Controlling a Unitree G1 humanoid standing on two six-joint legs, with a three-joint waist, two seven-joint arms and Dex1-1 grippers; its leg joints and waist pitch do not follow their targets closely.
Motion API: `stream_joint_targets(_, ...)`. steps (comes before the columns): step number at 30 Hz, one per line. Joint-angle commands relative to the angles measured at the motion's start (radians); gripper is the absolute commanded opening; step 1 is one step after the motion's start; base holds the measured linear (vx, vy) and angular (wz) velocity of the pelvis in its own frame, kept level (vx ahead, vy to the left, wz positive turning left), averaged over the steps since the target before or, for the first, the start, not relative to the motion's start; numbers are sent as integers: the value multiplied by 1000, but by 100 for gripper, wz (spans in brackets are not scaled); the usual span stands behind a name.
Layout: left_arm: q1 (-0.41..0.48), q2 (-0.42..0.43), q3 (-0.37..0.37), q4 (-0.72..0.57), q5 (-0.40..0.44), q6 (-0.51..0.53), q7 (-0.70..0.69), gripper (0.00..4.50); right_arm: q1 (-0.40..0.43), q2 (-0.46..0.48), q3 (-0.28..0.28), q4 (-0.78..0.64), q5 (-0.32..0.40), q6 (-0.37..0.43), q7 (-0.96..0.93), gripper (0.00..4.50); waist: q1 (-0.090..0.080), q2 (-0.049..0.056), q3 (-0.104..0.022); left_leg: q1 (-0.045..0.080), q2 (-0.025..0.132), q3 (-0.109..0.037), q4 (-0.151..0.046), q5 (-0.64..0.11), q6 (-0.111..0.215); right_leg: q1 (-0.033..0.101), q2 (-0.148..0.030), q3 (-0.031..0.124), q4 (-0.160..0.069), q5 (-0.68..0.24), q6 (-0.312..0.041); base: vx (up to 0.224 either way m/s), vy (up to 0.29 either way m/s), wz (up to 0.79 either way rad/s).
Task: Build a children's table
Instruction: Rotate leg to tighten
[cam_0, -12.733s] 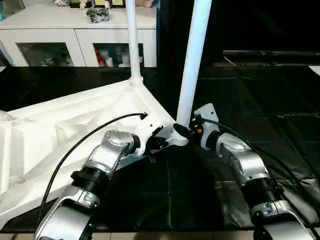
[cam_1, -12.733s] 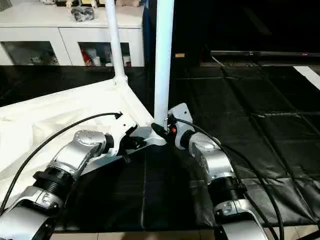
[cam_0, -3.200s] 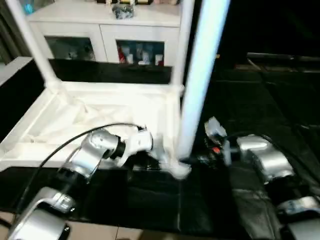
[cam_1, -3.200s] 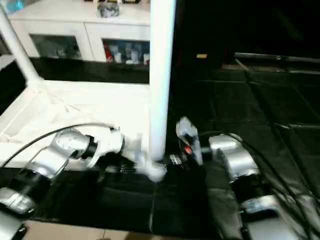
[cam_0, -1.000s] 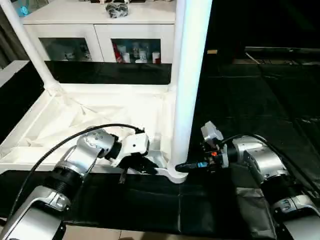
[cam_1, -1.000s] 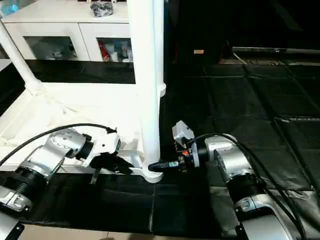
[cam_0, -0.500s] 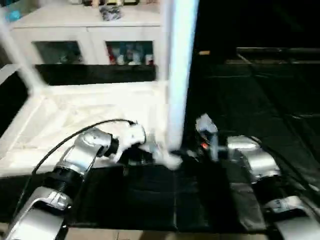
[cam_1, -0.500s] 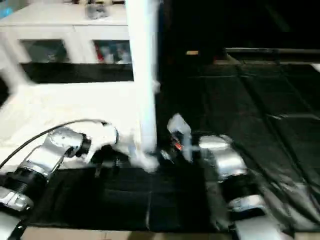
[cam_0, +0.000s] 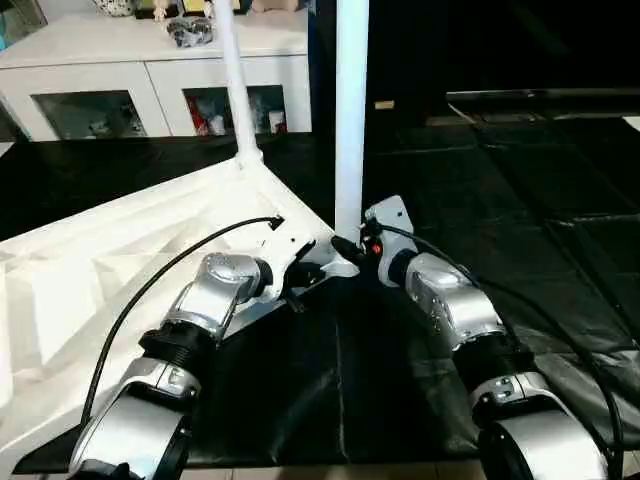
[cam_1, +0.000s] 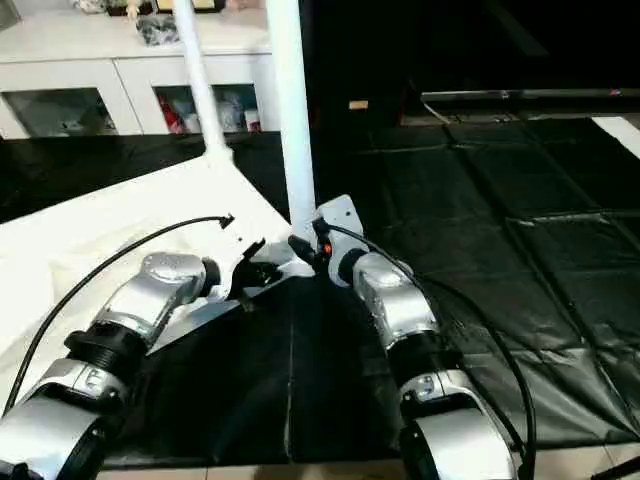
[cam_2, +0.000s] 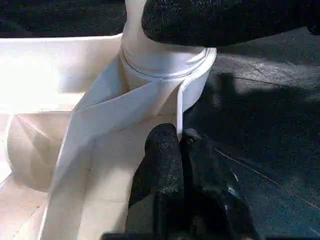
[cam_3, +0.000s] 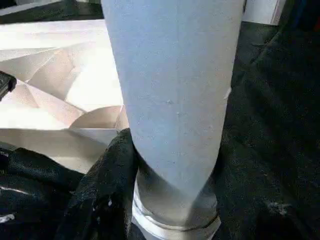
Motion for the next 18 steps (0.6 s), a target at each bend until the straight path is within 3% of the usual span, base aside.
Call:
stream_joint_targets(1,-22,-47,-34,-2,-6,-11,7,0,17,90,68,8,36,-14,91,264,7,-7,-57,-17,-16,18,-71,-241,49,62,-29,22,-78,-307,-201,0,0,0)
stream_joint_targets(3,-21,-37,-35,1,-8,-23,-6,0,28,76,74,-1,45,-32,135,270,8,-6,-57,-18,-16,18,-71,-244,52,63,-30,22,-79,-318,-199,0,0,0)
stream_joint_targets(4,-19,-24,-38,6,-9,-54,-31,0,39,56,80,-10,50,-49,176,309,10,-7,-57,-17,-15,17,-72,-245,54,62,-30,22,-80,-327,-197,0,0,0)
stream_joint_targets(5,-19,-21,-39,7,-9,-62,-37,0,42,51,81,-12,50,-53,185,309,11,-7,-58,-17,-15,18,-71,-241,56,63,-30,22,-80,-321,-197,0,0,0)
stream_joint_targets(11,-3,67,-75,-5,-2,-167,-212,0,88,-104,76,-71,97,-82,446,358,25,-11,-65,-23,-10,21,-61,-151,99,69,-29,23,-59,-137,-261,0,0,0)
stream_joint_targets(12,2,81,-87,-13,-1,-181,-250,0,94,-133,83,-74,99,-95,496,365,27,-18,-63,-24,-9,23,-61,-156,106,71,-28,21,-60,-146,-262,0,0,0)
stream_joint_targets(14,15,110,-110,-30,-3,-218,-330,0,103,-187,97,-73,96,-119,588,398,38,-15,-62,-23,-5,25,-60,-162,111,67,-32,22,-59,-172,-265,0,0,0)
stream_joint_targets(17,26,145,-141,-44,5,-254,-405,0,104,-237,98,-61,95,-150,663,410,51,-18,-59,-18,-1,26,-63,-190,98,63,-35,23,-63,-238,-252,0,0,0)
stream_joint_targets(18,31,158,-153,-49,6,-270,-434,0,101,-254,93,-59,102,-151,694,433,54,-21,-57,-16,0,27,-64,-202,90,60,-34,24,-67,-267,-242,0,0,0)
